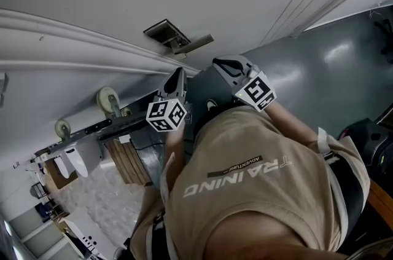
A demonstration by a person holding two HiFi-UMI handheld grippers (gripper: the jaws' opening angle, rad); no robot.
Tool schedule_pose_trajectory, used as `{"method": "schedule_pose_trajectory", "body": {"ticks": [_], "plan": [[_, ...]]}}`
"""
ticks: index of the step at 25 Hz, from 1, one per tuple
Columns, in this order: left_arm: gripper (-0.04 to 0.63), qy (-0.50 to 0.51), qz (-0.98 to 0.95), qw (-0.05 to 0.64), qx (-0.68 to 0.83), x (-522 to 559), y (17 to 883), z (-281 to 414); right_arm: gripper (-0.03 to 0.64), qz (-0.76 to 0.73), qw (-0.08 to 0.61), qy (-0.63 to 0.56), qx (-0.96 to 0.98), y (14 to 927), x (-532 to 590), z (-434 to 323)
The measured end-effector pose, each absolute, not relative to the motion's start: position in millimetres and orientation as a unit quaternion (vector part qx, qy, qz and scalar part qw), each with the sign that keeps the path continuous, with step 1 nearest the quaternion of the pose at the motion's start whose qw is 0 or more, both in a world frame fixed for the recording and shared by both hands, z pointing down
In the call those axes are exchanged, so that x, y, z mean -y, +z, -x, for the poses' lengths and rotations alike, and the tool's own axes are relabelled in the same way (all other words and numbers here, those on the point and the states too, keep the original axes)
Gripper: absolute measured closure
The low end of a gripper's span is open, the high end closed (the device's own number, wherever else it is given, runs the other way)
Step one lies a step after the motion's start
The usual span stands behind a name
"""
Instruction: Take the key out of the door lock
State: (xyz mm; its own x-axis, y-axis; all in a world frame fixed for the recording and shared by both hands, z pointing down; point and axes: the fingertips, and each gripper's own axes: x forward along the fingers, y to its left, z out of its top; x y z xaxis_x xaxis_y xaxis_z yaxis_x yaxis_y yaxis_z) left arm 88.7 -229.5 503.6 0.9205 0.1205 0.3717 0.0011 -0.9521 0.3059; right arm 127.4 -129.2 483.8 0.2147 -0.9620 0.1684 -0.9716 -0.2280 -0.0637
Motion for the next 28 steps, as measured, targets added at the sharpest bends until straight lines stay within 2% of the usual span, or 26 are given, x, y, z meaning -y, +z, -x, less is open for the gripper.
{"method": "schedule_pose_trajectory", "body": {"ticks": [4,15,21,22,23,24,28], "plan": [[0.588,0.182,-0.957,0.225,-0.033,244.2,505.9,-98.8,0.601,-0.786,0.035,0.088,0.611,478.9,131.6,-125.0],[0.588,0.147,-0.854,0.497,-0.056,256.4,533.3,-109.2,0.601,-0.810,0.057,0.075,0.579,473.7,128.1,-127.2],[0.586,0.162,-0.829,0.531,-0.065,254.8,550.5,-106.7,0.601,-0.814,0.058,0.063,0.574,466.9,132.4,-125.1],[0.569,0.166,-0.822,0.541,-0.064,253.6,552.9,-106.7,0.601,-0.813,0.058,0.063,0.575,465.9,133.7,-124.6],[0.503,0.169,-0.815,0.550,-0.062,253.2,555.6,-106.8,0.601,-0.813,0.059,0.062,0.577,464.5,134.9,-124.1],[0.469,0.172,-0.809,0.559,-0.061,253.2,558.3,-107.2,0.601,-0.812,0.059,0.060,0.577,462.6,135.8,-123.9],[0.462,0.174,-0.797,0.575,-0.063,258.0,567.9,-113.4,0.601,-0.814,0.064,0.056,0.574,456.9,134.9,-125.3]]}}
